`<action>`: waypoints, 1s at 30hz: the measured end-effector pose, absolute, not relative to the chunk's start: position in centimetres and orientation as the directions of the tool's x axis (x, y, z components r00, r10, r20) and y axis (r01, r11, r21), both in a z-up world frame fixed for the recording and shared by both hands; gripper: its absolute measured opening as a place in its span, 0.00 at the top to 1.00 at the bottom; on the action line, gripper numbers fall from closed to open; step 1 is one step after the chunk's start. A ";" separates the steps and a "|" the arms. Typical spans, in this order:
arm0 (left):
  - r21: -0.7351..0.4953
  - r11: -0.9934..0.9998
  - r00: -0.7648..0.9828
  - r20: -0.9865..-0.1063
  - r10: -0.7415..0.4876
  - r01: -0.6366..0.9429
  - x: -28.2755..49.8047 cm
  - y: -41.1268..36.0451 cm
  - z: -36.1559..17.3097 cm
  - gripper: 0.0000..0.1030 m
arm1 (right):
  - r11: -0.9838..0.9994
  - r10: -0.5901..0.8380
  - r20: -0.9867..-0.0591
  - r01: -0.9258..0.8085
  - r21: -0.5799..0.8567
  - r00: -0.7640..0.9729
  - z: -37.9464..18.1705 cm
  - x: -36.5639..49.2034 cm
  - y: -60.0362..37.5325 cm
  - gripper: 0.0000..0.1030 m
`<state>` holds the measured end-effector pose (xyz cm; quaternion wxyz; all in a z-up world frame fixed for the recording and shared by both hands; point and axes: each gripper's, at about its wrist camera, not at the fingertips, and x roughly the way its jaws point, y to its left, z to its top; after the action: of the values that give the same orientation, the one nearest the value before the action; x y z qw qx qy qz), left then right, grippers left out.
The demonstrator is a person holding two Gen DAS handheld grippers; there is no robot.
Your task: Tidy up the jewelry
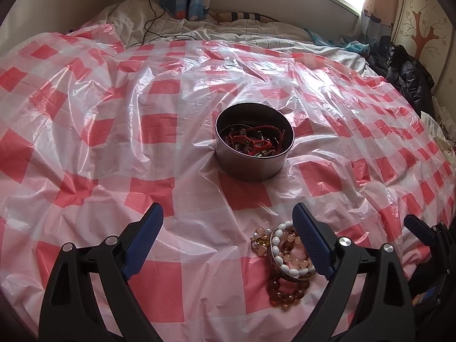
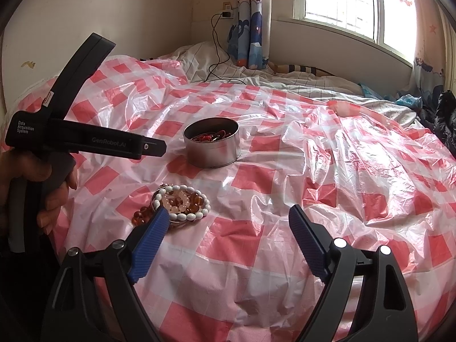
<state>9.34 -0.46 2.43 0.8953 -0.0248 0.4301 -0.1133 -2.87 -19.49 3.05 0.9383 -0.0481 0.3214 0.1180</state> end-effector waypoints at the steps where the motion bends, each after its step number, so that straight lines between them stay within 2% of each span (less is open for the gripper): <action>1: -0.141 0.973 0.605 -0.764 -0.224 0.182 9.4 -0.5 2.4 0.14 | 0.967 0.190 -0.615 -0.253 -0.015 0.765 3.0 -2.9 -19.5 0.20; 30: -0.111 0.975 0.601 -0.772 -0.205 0.191 9.2 -0.8 2.4 0.13 | 0.967 0.192 -0.615 -0.254 -0.015 0.765 3.0 -2.9 -19.5 0.20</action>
<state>9.25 -0.80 2.39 0.8947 -0.0085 0.4326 -0.1106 -2.89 -19.49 3.04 0.9381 -0.0487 0.3218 0.1189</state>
